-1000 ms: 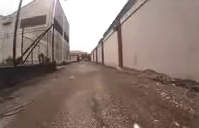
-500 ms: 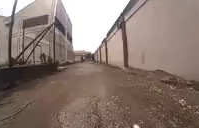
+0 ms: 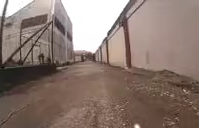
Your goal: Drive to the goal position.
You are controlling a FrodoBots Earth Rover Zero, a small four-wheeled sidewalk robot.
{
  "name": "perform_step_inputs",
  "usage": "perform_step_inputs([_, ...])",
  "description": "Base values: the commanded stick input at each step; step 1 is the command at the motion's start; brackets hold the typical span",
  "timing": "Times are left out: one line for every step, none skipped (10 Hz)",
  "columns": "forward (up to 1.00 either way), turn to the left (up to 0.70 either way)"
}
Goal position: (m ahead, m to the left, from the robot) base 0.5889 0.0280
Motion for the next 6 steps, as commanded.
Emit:
perform_step_inputs([0.7, 0.0])
perform_step_inputs([0.7, 0.0])
perform_step_inputs([0.7, 0.0])
perform_step_inputs([0.7, 0.0])
perform_step_inputs([0.7, 0.0])
perform_step_inputs([0.7, 0.0])
